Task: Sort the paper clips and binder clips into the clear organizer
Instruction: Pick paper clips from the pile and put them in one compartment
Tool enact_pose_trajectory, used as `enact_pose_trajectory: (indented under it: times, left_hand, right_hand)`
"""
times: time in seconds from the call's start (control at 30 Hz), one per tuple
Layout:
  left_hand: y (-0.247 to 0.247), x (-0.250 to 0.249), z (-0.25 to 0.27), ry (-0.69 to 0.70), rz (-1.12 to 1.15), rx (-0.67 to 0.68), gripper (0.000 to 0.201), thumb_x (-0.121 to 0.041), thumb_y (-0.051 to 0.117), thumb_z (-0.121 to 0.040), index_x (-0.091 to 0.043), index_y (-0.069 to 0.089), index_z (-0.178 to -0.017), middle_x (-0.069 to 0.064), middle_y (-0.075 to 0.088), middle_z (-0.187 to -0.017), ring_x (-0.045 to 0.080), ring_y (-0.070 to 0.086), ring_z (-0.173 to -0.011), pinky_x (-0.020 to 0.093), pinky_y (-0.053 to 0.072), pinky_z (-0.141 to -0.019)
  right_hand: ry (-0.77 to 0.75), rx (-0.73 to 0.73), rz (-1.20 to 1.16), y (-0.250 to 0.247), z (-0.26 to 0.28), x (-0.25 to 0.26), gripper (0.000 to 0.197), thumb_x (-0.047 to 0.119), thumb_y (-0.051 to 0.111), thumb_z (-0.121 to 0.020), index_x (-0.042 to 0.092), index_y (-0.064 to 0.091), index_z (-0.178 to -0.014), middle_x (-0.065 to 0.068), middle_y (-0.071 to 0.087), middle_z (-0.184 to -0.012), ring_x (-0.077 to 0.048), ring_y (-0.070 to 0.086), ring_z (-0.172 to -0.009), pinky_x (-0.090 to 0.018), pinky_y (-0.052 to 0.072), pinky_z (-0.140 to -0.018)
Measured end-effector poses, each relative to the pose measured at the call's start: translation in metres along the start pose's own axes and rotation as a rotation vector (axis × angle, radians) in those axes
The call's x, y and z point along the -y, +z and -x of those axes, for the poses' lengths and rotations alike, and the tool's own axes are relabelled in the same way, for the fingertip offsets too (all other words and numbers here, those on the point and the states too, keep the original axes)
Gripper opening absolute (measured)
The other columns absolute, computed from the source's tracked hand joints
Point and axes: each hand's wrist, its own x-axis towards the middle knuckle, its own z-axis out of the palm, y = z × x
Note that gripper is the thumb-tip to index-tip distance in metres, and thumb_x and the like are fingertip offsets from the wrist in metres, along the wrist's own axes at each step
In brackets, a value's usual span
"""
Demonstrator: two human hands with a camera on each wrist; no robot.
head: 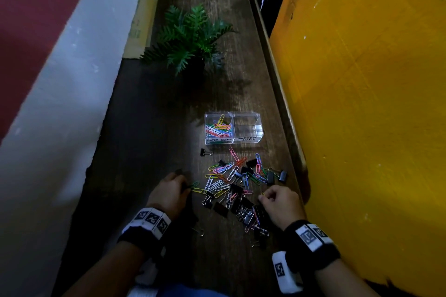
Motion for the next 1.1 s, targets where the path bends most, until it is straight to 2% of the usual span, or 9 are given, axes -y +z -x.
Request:
enact_pose_trajectory:
  times: [0.13,0.3,0.43,0.63,0.77,0.83,0.9,1.03,1.1]
  left_hand:
    - [0.001,0.002,0.000,-0.011,-0.001,0.022,0.014,-0.032,0.056,-0.089,-0.022,0.059,-0.098,0.001,0.053,-0.109,0.021,0.056,-0.097,0.031,0.046,-0.079]
    - [-0.001,0.003,-0.001,-0.012,0.033,0.002,0.010,-0.027,0.060,-0.087,-0.020,0.059,-0.095,0.002,0.056,-0.105,0.021,0.057,-0.094,0.029,0.044,-0.079]
    - [-0.006,0.007,-0.003,-0.027,0.051,0.031,0.010,-0.025,0.063,-0.084,-0.023,0.058,-0.093,0.002,0.061,-0.102,0.018,0.058,-0.092,0.030,0.045,-0.080]
    - [-0.011,0.012,-0.001,-0.036,0.109,0.047,0.017,-0.023,0.064,-0.085,-0.025,0.060,-0.102,-0.003,0.066,-0.099,0.007,0.057,-0.082,0.022,0.045,-0.078]
    - [-0.018,0.008,-0.002,-0.044,0.176,-0.027,0.025,-0.022,0.065,-0.085,-0.020,0.065,-0.109,0.000,0.070,-0.099,0.014,0.065,-0.088,0.024,0.048,-0.082]
    - [-0.026,0.000,-0.007,0.011,0.189,-0.095,0.023,-0.019,0.064,-0.085,-0.016,0.067,-0.108,0.004,0.070,-0.101,0.019,0.066,-0.092,0.023,0.046,-0.083]
    - [-0.036,-0.010,-0.016,0.059,0.208,-0.144,0.019,-0.016,0.064,-0.085,-0.013,0.068,-0.104,0.006,0.069,-0.100,0.021,0.065,-0.091,0.024,0.045,-0.082]
    - [-0.060,-0.034,-0.044,0.191,0.178,-0.213,0.003,-0.019,0.065,-0.083,-0.016,0.066,-0.084,0.004,0.065,-0.085,0.023,0.061,-0.080,0.029,0.046,-0.073]
    - [-0.071,-0.049,-0.063,0.236,0.124,-0.205,0.009,-0.026,0.064,-0.084,-0.017,0.064,-0.081,0.002,0.061,-0.082,0.021,0.058,-0.076,0.029,0.045,-0.070]
  right_hand:
    - [-0.037,-0.050,-0.128,-0.008,-0.002,-0.008,0.015,0.029,0.072,-0.082,0.023,0.064,-0.071,0.011,0.063,-0.074,-0.006,0.058,-0.072,-0.025,0.046,-0.064]
    - [0.032,-0.053,-0.332,-0.026,-0.006,-0.019,0.010,0.019,0.071,-0.083,0.017,0.064,-0.077,-0.004,0.067,-0.070,-0.016,0.065,-0.061,-0.025,0.049,-0.053]
    - [0.085,0.006,-0.440,-0.032,-0.013,-0.023,0.007,0.013,0.069,-0.084,0.016,0.063,-0.086,-0.006,0.069,-0.077,-0.016,0.065,-0.060,-0.025,0.049,-0.048]
    - [0.136,0.084,-0.344,-0.019,-0.029,-0.042,0.020,0.007,0.067,-0.084,0.017,0.066,-0.102,-0.005,0.068,-0.086,-0.018,0.067,-0.071,-0.026,0.048,-0.055]
    - [0.109,0.043,-0.229,-0.014,-0.034,-0.045,0.018,0.011,0.069,-0.084,0.017,0.070,-0.100,0.000,0.067,-0.085,-0.017,0.063,-0.080,-0.034,0.054,-0.072]
    - [0.106,0.029,-0.182,-0.015,-0.035,-0.042,0.019,0.013,0.068,-0.085,0.019,0.070,-0.102,0.000,0.067,-0.092,-0.016,0.061,-0.086,-0.033,0.052,-0.077]
    - [0.106,0.016,-0.150,-0.015,-0.035,-0.038,0.021,0.013,0.065,-0.086,0.021,0.069,-0.106,0.000,0.066,-0.099,-0.014,0.059,-0.089,-0.028,0.048,-0.074]
    - [0.082,-0.013,-0.112,-0.019,-0.028,-0.030,0.024,0.014,0.063,-0.088,0.019,0.066,-0.112,0.000,0.064,-0.101,-0.011,0.055,-0.084,-0.023,0.041,-0.065]
    - [0.033,-0.004,-0.107,-0.022,-0.023,-0.026,0.025,0.014,0.063,-0.089,0.019,0.066,-0.114,-0.002,0.064,-0.105,-0.009,0.053,-0.080,-0.020,0.040,-0.061]
